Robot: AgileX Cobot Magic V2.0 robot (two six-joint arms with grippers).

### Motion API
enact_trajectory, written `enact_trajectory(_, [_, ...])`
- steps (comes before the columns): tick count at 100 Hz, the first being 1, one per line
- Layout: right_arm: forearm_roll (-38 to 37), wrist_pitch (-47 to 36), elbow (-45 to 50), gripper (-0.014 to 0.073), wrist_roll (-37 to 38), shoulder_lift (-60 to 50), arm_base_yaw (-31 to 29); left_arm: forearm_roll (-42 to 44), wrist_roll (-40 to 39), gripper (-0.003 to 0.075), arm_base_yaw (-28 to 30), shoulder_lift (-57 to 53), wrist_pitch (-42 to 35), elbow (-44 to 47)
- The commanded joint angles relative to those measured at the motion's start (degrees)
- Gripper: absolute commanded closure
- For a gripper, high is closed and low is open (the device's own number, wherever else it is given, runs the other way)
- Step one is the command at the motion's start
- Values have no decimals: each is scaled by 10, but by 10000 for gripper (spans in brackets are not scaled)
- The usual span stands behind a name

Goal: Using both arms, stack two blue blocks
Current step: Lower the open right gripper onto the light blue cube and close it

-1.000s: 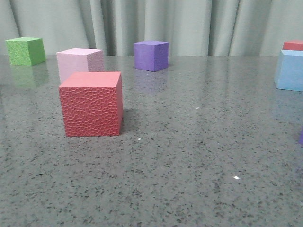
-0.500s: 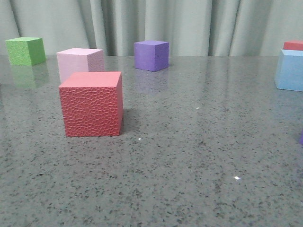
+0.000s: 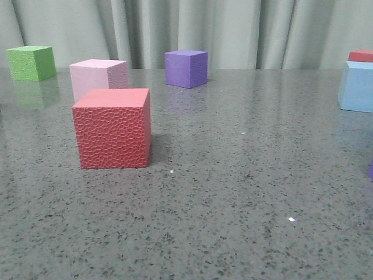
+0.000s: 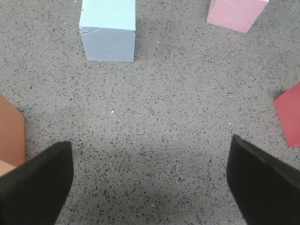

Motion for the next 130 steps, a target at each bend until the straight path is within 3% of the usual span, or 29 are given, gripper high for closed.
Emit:
enact_trajectory(1, [1, -32, -56, 6, 1, 52, -13, -9, -4, 101, 1, 4, -33, -19])
enact_trajectory(62, [-23, 42, -258, 6, 29, 327, -31, -9, -4, 101, 1, 4, -29, -18])
enact_trajectory(86, [-81, 65, -272, 6, 78, 368, -31, -9, -4, 101, 1, 4, -29, -18])
enact_trajectory(130, [-84, 67, -274, 6, 86, 422, -31, -9, -4, 101, 1, 4, -29, -18])
